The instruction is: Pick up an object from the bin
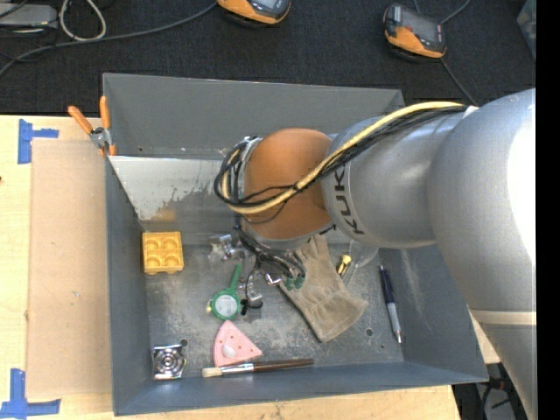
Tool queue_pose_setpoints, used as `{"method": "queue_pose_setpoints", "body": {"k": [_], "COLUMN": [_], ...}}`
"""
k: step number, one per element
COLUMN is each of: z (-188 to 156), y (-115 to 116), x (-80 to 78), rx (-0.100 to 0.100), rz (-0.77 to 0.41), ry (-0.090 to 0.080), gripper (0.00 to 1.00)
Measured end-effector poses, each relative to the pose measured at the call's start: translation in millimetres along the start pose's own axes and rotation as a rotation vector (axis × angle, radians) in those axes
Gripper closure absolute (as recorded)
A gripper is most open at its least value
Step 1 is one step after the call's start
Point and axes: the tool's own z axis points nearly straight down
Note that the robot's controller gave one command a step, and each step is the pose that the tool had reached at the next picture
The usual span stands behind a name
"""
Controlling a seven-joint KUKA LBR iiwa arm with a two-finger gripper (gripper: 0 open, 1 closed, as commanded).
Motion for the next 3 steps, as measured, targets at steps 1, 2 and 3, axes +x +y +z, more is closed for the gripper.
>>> {"method": "queue_pose_setpoints", "body": {"k": [1,2,3], "z": [29.2,28.3,28.2], "y": [1.2,8.1,8.1], "x": [-8.9,-10.2,-10.2], "rx": [0.002,-0.001,-0.001], "rz": [-0.263,-0.179,-0.178], "ry": [-0.009,-0.004,-0.004], "gripper": [0.0,1.0,1.0]}}
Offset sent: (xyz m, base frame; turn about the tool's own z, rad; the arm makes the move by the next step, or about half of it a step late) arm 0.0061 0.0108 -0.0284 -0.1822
